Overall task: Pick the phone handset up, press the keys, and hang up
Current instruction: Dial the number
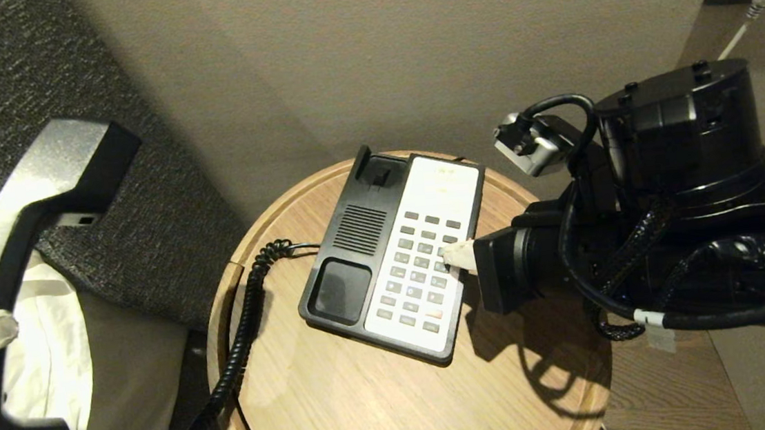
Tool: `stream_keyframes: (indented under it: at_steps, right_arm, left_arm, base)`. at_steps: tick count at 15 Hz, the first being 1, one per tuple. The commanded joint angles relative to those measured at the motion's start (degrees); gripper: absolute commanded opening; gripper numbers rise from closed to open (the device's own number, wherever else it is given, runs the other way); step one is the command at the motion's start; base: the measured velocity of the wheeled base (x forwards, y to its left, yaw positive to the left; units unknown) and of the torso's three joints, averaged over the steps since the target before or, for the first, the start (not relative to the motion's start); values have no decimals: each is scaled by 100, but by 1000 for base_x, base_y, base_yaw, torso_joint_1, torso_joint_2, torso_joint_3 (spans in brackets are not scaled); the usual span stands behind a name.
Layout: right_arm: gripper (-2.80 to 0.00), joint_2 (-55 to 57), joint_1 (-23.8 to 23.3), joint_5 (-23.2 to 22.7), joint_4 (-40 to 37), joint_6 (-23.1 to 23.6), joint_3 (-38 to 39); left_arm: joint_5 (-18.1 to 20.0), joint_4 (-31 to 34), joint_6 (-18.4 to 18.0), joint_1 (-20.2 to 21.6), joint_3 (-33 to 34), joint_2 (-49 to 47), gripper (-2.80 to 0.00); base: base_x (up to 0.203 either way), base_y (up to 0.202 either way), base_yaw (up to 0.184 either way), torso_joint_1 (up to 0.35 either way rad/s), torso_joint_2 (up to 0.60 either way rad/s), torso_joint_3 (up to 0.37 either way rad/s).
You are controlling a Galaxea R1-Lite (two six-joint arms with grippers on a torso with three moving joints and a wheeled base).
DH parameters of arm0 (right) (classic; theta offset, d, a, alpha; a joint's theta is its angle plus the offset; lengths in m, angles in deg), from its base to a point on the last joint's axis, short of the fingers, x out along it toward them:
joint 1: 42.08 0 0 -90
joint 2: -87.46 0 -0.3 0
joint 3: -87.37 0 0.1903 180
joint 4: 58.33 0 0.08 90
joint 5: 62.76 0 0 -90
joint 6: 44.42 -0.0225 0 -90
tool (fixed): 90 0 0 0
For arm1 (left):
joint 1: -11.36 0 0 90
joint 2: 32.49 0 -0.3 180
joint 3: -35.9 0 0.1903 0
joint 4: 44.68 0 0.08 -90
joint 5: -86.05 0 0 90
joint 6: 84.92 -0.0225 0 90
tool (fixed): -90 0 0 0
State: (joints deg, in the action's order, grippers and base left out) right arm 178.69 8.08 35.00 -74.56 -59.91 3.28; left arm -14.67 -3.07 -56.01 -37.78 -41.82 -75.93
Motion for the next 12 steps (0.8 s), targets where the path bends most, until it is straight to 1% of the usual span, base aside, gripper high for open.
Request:
stream_keyframes:
  at_steps: [1,12]
  right_arm:
    - [-280,61,2,6,16,-7,-1]
    - [-280,50,-16,41,87,-23,-45]
  left_arm:
    - [-9,12,19,1,-5,2,-280]
    - [-9,12,28,8,22,46,-280]
  base:
    - [0,0,0,0,0,0]
    - [0,0,0,0,0,0]
